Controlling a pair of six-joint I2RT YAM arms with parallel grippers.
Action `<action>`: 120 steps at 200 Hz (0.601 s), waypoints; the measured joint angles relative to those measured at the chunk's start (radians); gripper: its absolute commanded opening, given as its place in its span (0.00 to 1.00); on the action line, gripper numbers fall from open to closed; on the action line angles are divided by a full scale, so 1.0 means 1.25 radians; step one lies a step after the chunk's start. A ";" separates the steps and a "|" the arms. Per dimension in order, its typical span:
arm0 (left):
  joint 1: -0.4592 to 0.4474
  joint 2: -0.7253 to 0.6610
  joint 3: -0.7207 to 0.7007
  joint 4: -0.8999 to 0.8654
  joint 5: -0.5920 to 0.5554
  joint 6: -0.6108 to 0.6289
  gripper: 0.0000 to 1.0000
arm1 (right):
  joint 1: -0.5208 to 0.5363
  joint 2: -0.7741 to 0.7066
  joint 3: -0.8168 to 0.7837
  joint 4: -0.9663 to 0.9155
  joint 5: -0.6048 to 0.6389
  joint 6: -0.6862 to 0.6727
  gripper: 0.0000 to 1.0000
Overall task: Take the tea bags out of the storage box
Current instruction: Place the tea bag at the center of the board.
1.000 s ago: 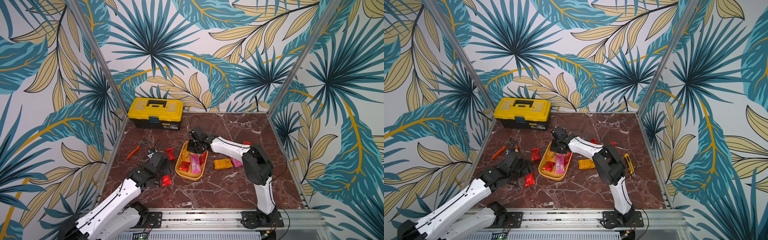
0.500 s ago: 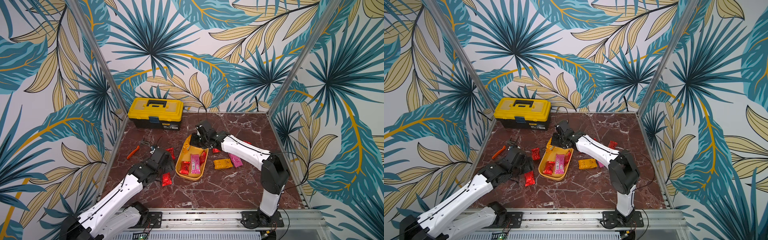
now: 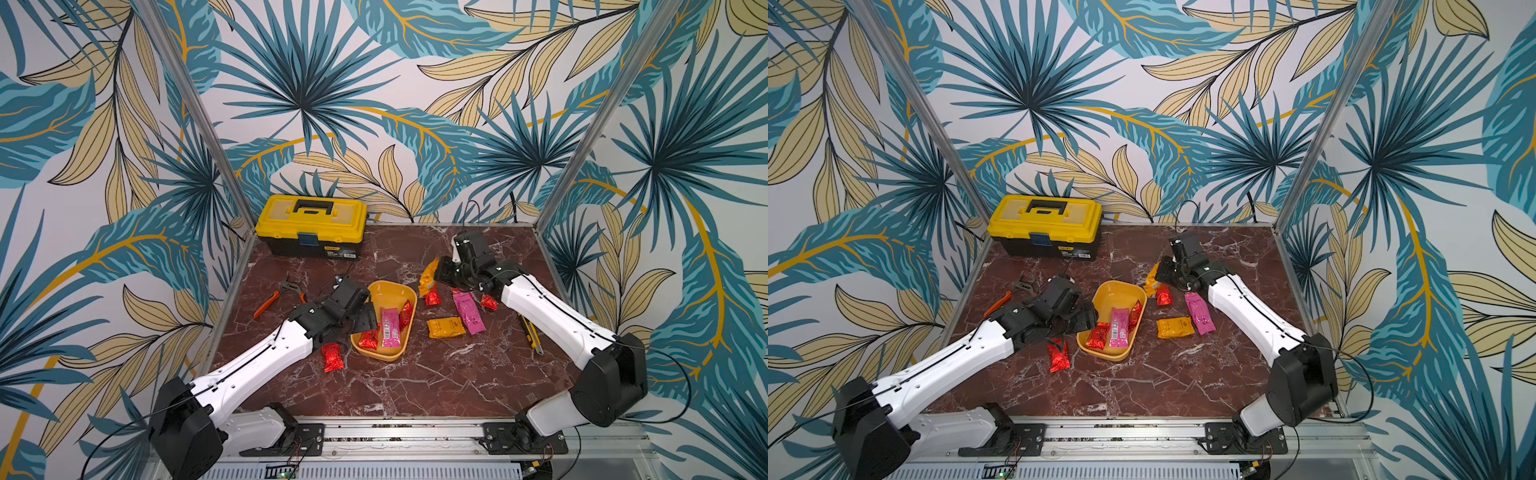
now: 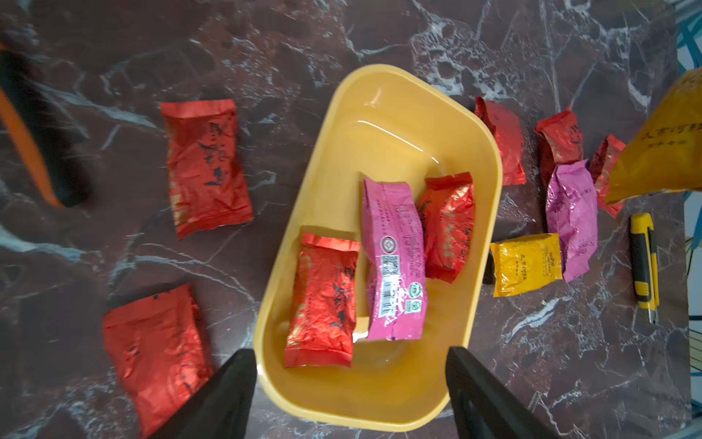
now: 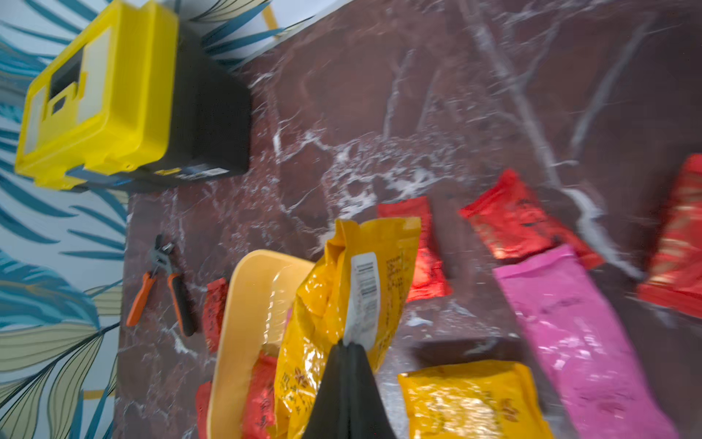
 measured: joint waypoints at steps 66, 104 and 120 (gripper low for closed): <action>-0.040 0.101 0.036 0.061 0.041 0.008 0.84 | -0.153 0.091 0.062 -0.144 0.155 -0.179 0.00; -0.041 0.100 0.042 0.061 0.049 0.015 0.84 | -0.155 0.257 0.234 -0.228 0.272 -0.279 0.00; -0.041 0.098 0.042 0.060 0.049 0.017 0.84 | -0.155 0.310 0.300 -0.257 0.306 -0.310 0.00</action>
